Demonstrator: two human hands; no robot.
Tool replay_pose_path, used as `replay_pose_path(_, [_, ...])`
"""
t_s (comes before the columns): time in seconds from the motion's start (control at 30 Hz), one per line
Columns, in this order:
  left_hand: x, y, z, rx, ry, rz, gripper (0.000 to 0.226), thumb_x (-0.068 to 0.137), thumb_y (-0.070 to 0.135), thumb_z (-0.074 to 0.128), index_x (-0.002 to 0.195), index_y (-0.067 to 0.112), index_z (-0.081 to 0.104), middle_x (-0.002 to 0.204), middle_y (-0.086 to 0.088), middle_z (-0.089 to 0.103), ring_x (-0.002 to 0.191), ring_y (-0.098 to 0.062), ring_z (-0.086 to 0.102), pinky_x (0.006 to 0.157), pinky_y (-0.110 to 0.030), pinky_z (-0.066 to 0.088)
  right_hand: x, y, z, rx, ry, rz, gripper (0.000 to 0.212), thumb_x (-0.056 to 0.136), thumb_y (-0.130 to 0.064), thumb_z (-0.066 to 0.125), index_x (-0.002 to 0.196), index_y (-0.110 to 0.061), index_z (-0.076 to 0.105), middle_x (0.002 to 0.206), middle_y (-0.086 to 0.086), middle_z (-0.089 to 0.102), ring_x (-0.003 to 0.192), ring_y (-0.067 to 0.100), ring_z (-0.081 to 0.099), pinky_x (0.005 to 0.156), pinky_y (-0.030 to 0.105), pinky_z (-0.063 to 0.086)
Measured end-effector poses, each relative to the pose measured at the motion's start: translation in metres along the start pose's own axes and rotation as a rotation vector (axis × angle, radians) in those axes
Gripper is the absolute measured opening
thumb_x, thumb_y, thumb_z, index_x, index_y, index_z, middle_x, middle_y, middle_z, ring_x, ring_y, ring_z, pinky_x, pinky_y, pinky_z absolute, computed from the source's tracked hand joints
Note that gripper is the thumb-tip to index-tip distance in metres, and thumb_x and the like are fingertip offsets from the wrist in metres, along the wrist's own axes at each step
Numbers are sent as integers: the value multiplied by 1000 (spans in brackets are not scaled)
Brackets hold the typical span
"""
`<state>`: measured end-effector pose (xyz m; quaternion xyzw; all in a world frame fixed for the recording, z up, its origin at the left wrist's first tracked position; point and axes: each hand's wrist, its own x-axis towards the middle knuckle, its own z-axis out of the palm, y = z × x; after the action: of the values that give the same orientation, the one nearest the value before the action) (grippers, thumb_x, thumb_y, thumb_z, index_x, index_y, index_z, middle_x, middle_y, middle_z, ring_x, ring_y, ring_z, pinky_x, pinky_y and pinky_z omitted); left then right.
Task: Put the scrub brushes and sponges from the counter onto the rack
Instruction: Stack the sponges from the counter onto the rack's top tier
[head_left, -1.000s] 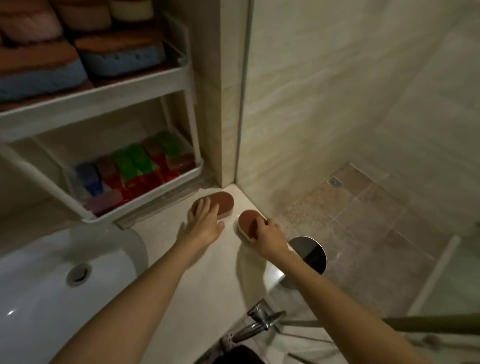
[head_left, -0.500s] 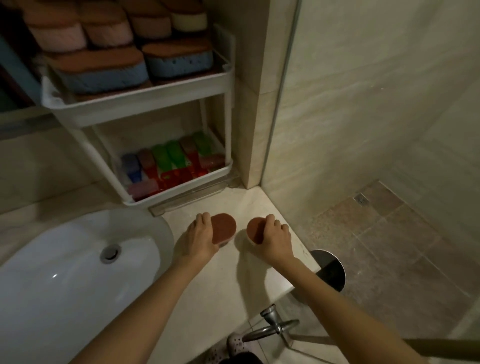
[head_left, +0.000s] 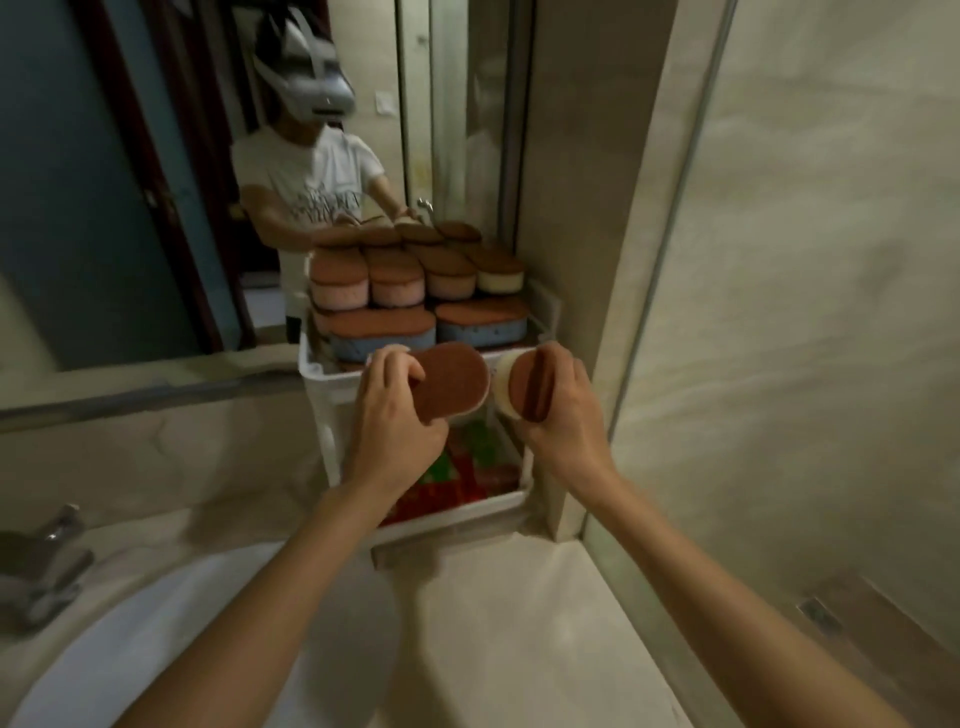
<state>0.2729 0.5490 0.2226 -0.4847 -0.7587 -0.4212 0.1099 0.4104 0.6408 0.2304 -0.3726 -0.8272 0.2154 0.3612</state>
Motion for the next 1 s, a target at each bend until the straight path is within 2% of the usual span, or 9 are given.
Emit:
replay_pose_path(0.1, [28,7,-27,31,101,53,41,68,4,69,102,5,46,123,-12,46,117,-26,43,88,-22,31,23,-24,-10,60,51,-85,76,72,0,70,138,-14,35,137,10,42,126,28,45,107,38,41])
replay_pose_path(0.17, [47,7,-38,111,145,44,44,67,8,70,103,6,46,121,-12,48,121,-29,41,105,-36,32,40,-34,-13,53,50,-139,77,72,1,69,138,-13,33,138,11,39,128,28,41,109,42,39])
replay_pose_path(0.23, [67,6,-44,185,112,0,45,67,12,69,106,7,46,122,-11,49,126,-30,36,113,-44,22,60,-40,-13,11,36,-192,77,72,-1,70,137,-14,32,138,11,38,129,28,39,109,44,38])
replay_pose_path(0.3, [83,5,-47,237,39,-38,44,69,13,67,107,10,45,124,-9,49,129,-29,33,112,-44,19,79,-43,-11,-44,15,-220,76,72,-3,71,137,-13,32,138,11,39,129,28,38,108,45,38])
replay_pose_path(0.53, [105,-4,-32,145,-42,-160,39,70,11,64,94,20,34,122,-7,50,127,-27,35,109,-45,29,116,-47,8,-86,-116,-237,74,75,1,65,139,-12,31,145,13,34,137,30,30,113,45,33])
replay_pose_path(0.67, [103,-17,-20,93,-97,-159,34,75,6,59,107,12,47,133,-6,45,141,-27,22,115,-40,21,118,-36,16,-174,-241,-212,68,82,2,56,143,-13,29,153,16,26,145,31,16,121,45,14])
replay_pose_path(0.8, [96,-31,-18,65,-68,-130,45,78,11,63,120,12,48,148,-11,28,144,-30,13,117,-45,20,117,-28,20,-257,-227,-260,61,86,2,49,142,-18,35,153,13,30,145,28,16,119,46,3])
replay_pose_path(0.87, [89,-38,-19,75,-12,-131,54,77,21,68,126,16,47,149,-12,22,141,-32,18,114,-46,27,116,-26,21,-289,-214,-232,63,85,-1,50,142,-24,35,155,11,25,146,29,11,119,51,0])
replay_pose_path(1.0, [78,-50,-21,-2,24,-211,70,78,37,71,138,22,38,136,-15,31,127,-34,38,101,-40,40,111,-25,24,-302,-242,-139,66,85,-19,54,143,-36,27,159,8,10,147,32,-5,118,57,0])
